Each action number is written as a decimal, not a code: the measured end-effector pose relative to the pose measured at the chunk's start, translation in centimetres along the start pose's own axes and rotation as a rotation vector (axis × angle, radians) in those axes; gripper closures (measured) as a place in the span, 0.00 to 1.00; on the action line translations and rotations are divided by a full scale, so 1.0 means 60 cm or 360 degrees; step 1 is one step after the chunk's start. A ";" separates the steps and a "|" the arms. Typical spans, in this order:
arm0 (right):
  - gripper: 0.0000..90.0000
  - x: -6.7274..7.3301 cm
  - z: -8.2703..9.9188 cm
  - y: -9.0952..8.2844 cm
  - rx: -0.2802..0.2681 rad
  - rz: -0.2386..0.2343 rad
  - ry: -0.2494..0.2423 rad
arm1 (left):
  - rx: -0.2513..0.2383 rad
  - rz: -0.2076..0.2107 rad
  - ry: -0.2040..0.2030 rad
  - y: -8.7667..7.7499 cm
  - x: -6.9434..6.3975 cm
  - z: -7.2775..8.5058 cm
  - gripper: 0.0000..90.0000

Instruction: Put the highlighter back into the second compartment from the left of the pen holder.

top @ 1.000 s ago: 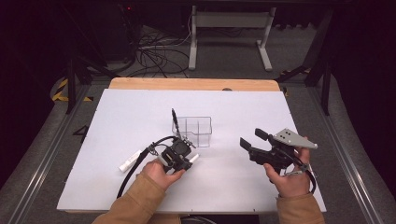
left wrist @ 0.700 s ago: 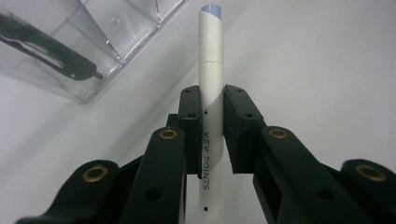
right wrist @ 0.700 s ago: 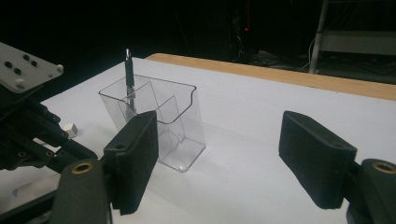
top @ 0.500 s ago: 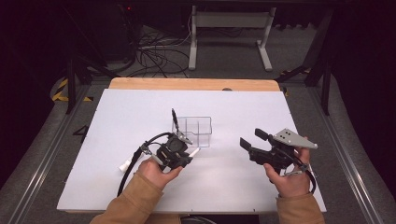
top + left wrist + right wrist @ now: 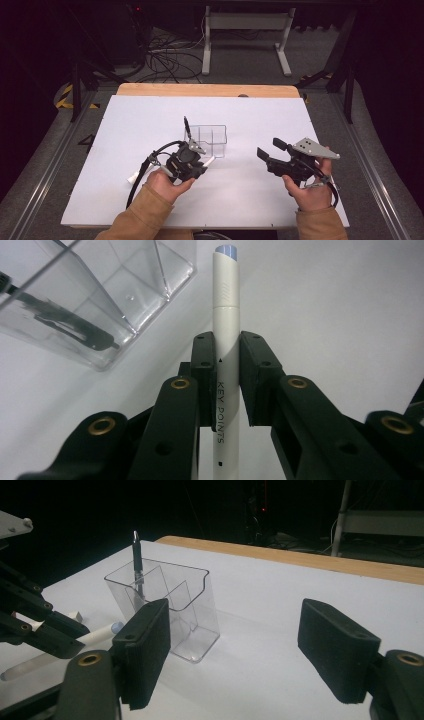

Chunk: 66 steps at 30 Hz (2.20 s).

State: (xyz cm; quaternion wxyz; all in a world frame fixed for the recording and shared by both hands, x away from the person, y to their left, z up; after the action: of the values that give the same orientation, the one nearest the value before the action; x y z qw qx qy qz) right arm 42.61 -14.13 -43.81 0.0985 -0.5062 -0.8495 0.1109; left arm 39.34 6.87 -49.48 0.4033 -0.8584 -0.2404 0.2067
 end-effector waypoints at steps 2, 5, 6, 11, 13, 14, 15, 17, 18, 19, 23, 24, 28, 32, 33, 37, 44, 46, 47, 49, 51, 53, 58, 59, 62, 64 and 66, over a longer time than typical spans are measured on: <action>0.34 0.000 0.000 0.000 0.0000 0.0001 -0.0001 | -0.0038 0.0009 0.0010 -0.006 -0.001 -0.004 0.87; 0.34 0.000 -0.001 -0.001 -0.0003 -0.0002 -0.0001 | -0.0115 0.0006 0.0022 -0.018 -0.002 -0.013 0.87; 0.34 -0.001 -0.001 -0.001 -0.0004 -0.0002 -0.0001 | -0.0150 0.0013 0.0030 -0.024 -0.001 -0.018 0.87; 0.34 -0.001 -0.001 -0.001 -0.0005 -0.0001 -0.0001 | -0.0250 0.0044 0.0030 -0.042 0.001 -0.032 0.87; 0.34 -0.001 -0.001 -0.001 -0.0003 -0.0002 -0.0001 | -0.0253 0.0055 0.0042 -0.044 0.001 -0.036 0.87; 0.34 0.000 -0.001 -0.001 -0.0002 -0.0002 -0.0001 | -0.0254 0.0048 0.0064 -0.044 0.000 -0.038 0.87; 0.34 -0.001 -0.001 -0.001 -0.0002 -0.0001 -0.0001 | -0.0258 0.0023 0.0085 -0.044 0.001 -0.040 0.87; 0.34 -0.001 0.000 0.000 0.0001 0.0002 -0.0002 | -0.0275 0.0019 0.0105 -0.046 0.000 -0.045 0.87; 0.34 0.000 0.001 0.000 0.0003 -0.0001 -0.0008 | -0.0296 0.0029 0.0105 -0.047 -0.001 -0.048 0.87; 0.34 0.000 0.001 0.000 0.0003 -0.0001 -0.0008 | -0.0312 0.0039 0.0106 -0.049 -0.001 -0.051 0.87; 0.34 0.000 0.001 0.000 0.0003 -0.0001 -0.0008 | -0.0352 0.0047 0.0100 -0.056 0.002 -0.061 0.87; 0.34 0.000 0.002 0.000 0.0005 -0.0003 -0.0006 | -0.0359 0.0044 0.0107 -0.057 0.002 -0.064 0.87; 0.34 0.001 0.005 0.003 0.0016 -0.0003 -0.0009 | -0.0419 0.0055 0.0106 -0.065 0.004 -0.075 0.87; 0.34 0.001 0.005 0.003 0.0015 -0.0003 -0.0009 | -0.0503 0.0100 0.0082 -0.072 0.007 -0.087 0.87; 0.34 0.001 0.005 0.003 0.0014 -0.0003 -0.0009 | -0.0520 0.0118 0.0074 -0.074 0.008 -0.090 0.87; 0.34 0.001 0.005 0.003 0.0016 -0.0002 -0.0009 | -0.0583 0.0131 0.0046 -0.079 0.016 -0.100 0.87; 0.34 0.001 0.006 0.003 0.0017 -0.0002 -0.0014 | -0.0693 0.0164 0.0014 -0.091 0.026 -0.116 0.87; 0.34 0.001 0.006 0.003 0.0019 -0.0003 -0.0013 | -0.0712 0.0153 0.0017 -0.093 0.030 -0.120 0.87; 0.34 0.001 0.007 0.004 0.0018 -0.0003 -0.0015 | -0.0726 0.0165 0.0001 -0.093 0.031 -0.122 0.87; 0.34 0.003 0.008 0.005 0.0023 -0.0007 -0.0019 | -0.0750 0.0169 -0.0006 -0.096 0.035 -0.126 0.87; 0.34 0.004 0.009 0.007 0.0027 -0.0010 -0.0021 | -0.0771 0.0186 -0.0033 -0.097 0.037 -0.132 0.87; 0.34 0.006 0.010 0.008 0.0030 -0.0014 -0.0022 | -0.0789 0.0183 -0.0044 -0.099 0.042 -0.138 0.87; 0.34 0.005 0.008 0.008 0.0026 -0.0014 -0.0014 | -0.0845 0.0185 -0.0072 -0.104 0.049 -0.151 0.87; 0.34 0.004 0.008 0.007 0.0024 -0.0013 -0.0014 | -0.0855 0.0174 -0.0071 -0.105 0.052 -0.154 0.87; 0.34 0.003 0.009 0.007 0.0024 -0.0011 -0.0011 | -0.0883 0.0174 -0.0095 -0.105 0.061 -0.163 0.87; 0.34 0.002 0.009 0.007 0.0026 -0.0012 -0.0011 | -0.0888 0.0156 -0.0106 -0.105 0.067 -0.168 0.87; 0.34 0.002 0.009 0.006 0.0026 -0.0013 -0.0009 | -0.0902 0.0140 -0.0113 -0.104 0.074 -0.176 0.87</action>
State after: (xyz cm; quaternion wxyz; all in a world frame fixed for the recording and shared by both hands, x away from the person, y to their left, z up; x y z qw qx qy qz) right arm 42.70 -13.88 -44.42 0.1007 -0.5016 -0.8510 0.1188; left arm 47.14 6.69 -39.02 0.1294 -0.9386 -0.2652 0.1785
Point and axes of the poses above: each handheld gripper's, and its own axes: y roughly forward along the jaws, z roughly out of its underside, x roughly to its left, the point moved 10 cm from there along y, roughly forward along the jaws, and after that the axes turned 10 degrees about z, right-handed, at the moved point
